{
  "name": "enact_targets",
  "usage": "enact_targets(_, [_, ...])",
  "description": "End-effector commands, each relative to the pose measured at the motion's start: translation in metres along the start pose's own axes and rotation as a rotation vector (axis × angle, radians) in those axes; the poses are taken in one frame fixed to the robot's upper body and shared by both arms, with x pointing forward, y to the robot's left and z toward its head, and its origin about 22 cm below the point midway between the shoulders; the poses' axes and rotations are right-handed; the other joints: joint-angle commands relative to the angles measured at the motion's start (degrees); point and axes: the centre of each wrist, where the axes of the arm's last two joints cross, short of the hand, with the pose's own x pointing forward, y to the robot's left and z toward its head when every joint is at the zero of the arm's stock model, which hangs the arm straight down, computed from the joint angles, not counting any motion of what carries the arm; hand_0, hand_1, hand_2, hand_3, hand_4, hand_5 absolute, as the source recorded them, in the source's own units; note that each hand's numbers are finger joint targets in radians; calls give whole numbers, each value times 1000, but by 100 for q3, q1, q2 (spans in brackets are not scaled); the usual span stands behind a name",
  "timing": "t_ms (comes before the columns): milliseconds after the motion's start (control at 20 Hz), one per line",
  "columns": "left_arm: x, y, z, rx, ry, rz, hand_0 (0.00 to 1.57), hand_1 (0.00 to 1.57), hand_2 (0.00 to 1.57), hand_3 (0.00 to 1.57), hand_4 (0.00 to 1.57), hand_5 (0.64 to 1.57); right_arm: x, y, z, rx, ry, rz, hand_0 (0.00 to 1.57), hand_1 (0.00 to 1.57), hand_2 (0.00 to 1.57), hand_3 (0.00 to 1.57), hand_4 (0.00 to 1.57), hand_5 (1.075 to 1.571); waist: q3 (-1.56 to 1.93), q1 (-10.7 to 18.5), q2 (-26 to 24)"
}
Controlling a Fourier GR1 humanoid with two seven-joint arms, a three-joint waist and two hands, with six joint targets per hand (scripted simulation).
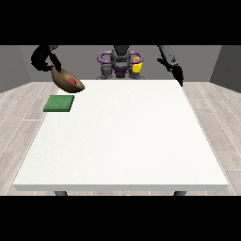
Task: Pick the cup and pour the ball into the bowl, then pick the bowl and place it on the pad
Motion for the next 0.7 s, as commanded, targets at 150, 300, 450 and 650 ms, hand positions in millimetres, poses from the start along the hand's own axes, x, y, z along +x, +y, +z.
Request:
enact_targets(150, [7,80,2,145,-140,-12,0,0,0,0,0,670,-34,-36,4,-116,-51,-56,1571,1571,1571,1470,1571,1534,17,-242,838])
enact_targets(300, [33,109,-21,185,-253,4,0,0,0,0,0,1063,-59,-36,4,-233,-50,-73,1571,1571,1571,1539,1507,1570,23,-117,1542])
enact_targets(450, [28,131,-9,219,-319,20,0,0,0,0,772,1193,-57,-17,0,-305,-56,-151,1571,1571,1571,1571,1424,1564,19,-136,1880])
enact_targets(650, [61,143,-25,192,-399,35,0,0,0,0,881,1173,-96,-17,0,-373,10,-255,1571,1571,1571,1571,1316,1553,38,271,2206])
